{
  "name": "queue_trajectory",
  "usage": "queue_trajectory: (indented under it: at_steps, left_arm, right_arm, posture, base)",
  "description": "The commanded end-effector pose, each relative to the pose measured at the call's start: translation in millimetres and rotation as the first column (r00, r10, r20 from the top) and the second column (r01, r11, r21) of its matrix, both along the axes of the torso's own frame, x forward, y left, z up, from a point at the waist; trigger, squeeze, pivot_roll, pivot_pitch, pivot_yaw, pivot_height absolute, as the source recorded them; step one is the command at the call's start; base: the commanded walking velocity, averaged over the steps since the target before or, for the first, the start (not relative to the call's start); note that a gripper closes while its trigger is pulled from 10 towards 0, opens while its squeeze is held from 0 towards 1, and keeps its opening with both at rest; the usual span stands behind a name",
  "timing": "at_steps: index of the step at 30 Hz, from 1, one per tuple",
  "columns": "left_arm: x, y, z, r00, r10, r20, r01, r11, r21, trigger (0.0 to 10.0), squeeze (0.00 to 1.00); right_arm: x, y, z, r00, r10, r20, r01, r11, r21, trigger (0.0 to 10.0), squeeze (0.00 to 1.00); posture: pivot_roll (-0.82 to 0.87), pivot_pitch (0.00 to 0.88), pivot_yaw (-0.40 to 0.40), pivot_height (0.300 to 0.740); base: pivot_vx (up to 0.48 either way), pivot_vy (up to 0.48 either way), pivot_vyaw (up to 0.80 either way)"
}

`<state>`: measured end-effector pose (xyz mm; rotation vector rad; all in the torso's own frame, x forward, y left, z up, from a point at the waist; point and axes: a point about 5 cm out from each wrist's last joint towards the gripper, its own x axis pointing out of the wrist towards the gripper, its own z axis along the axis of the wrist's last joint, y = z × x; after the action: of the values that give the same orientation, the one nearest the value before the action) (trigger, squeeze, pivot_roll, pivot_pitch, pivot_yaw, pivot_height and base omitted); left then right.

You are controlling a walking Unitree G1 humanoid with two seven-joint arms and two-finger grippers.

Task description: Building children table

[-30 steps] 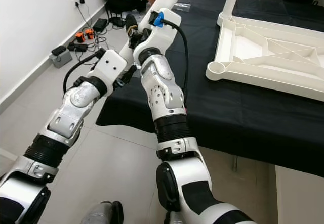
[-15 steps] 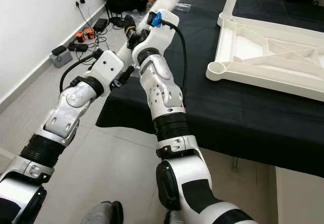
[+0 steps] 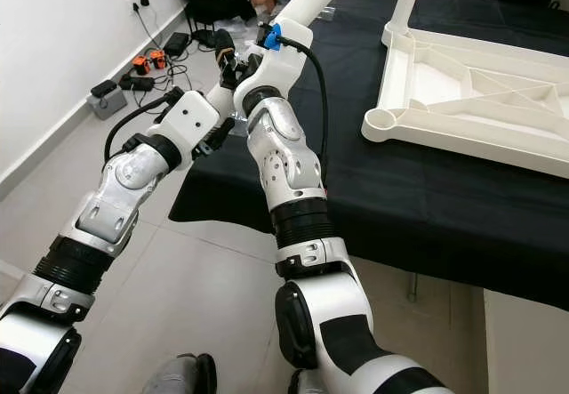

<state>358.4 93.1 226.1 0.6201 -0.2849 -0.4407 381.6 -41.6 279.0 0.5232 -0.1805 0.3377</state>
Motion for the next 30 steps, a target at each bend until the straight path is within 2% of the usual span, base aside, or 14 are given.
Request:
queue_trajectory:
  at_steps: [1,4,7,8,9,10,15,17,18,19,29,30]
  left_arm:
    - [-2.7,-8.8,0,0.998,-0.059,0.019,0.058,0.997,0.046,10.0,0.00]
    - [-2.8,-8.1,0,0.997,-0.068,0.027,0.066,0.996,0.067,10.0,0.00]
    - [-2.8,-7.7,0,0.997,-0.072,0.030,0.069,0.994,0.080,10.0,0.00]
    - [-2.9,-7.8,0,0.997,-0.074,0.030,0.071,0.994,0.082,10.0,0.00]
    - [-2.9,-7.8,0,0.997,-0.074,0.030,0.071,0.994,0.082,10.0,0.00]
    - [-3.0,-8.0,0,0.997,-0.075,0.031,0.072,0.994,0.083,10.0,0.00]
    - [-3.1,-9.7,0,0.997,-0.073,0.033,0.070,0.994,0.081,10.0,0.00]
    - [-3.1,-11.4,0,0.997,-0.071,0.035,0.068,0.995,0.074,10.0,0.00]
    - [-3.1,-11.4,0,0.997,-0.071,0.035,0.068,0.995,0.074,10.0,0.00]
    - [-3.3,-12.7,0,0.997,-0.072,0.036,0.069,0.995,0.070,10.0,0.00]
    - [0.3,-11.8,-2,0.999,-0.047,-0.005,0.047,0.998,0.046,10.0,0.01]
    - [0.2,-9.6,-2,0.999,-0.048,-0.014,0.048,0.999,0.012,10.0,1.00]
  right_arm:
    - [-1.6,10.2,5,0.999,0.048,-0.002,-0.048,0.999,0.015,10.0,0.00]
    - [-2.3,15.5,1,0.993,0.108,-0.056,-0.106,0.993,0.046,10.0,0.00]
    - [-2.6,16.5,1,0.991,0.120,-0.059,-0.117,0.992,0.052,10.0,0.00]
    - [-2.5,16.1,1,0.991,0.119,-0.057,-0.116,0.992,0.053,3.6,0.00]
    - [-2.5,16.1,1,0.991,0.119,-0.057,-0.116,0.992,0.053,3.6,0.00]
    - [-2.1,15.3,2,0.992,0.114,-0.056,-0.111,0.992,0.057,0.0,0.00]
    - [2.0,8.8,3,0.994,0.072,-0.079,-0.065,0.994,0.087,0.0,0.00]
    - [7.4,-3.0,3,0.995,-0.015,-0.097,0.025,0.994,0.103,0.0,0.00]
    - [7.4,-3.0,3,0.995,-0.015,-0.097,0.025,0.994,0.103,0.0,0.00]
    - [10.1,-9.7,3,0.993,-0.055,-0.109,0.068,0.990,0.120,0.0,0.00]
    - [11.4,-14.7,10,0.993,-0.092,-0.080,0.102,0.986,0.133,0.0,0.00]
    - [11.5,-15.0,11,0.992,-0.096,-0.076,0.106,0.985,0.135,0.0,0.00]
  posture:
    - [0.08,0.109,-0.019,0.740]
    - [0.08,0.110,-0.019,0.740]
    - [0.08,0.110,-0.019,0.740]
    - [0.08,0.110,-0.019,0.740]
    - [0.08,0.110,-0.019,0.740]
    - [0.08,0.110,-0.019,0.740]
    - [0.08,0.111,-0.019,0.740]
    - [0.08,0.110,-0.020,0.740]
    - [0.08,0.110,-0.020,0.740]
    - [0.08,0.110,-0.020,0.740]
    - [0.08,0.110,-0.020,0.740]
    - [0.08,0.110,-0.020,0.740]
  base:
    - [0.000,0.000,0.00]
    - [0.000,0.000,0.00]
    - [0.000,0.000,0.00]
    - [0.000,0.000,0.00]
    - [0.000,0.000,0.00]
    - [0.000,0.000,0.00]
    - [0.000,0.000,0.00]
    - [0.000,0.000,0.00]
    - [0.000,0.000,0.00]
    - [0.000,0.000,0.00]
    - [0.000,0.000,0.00]
    - [0.000,0.000,0.00]
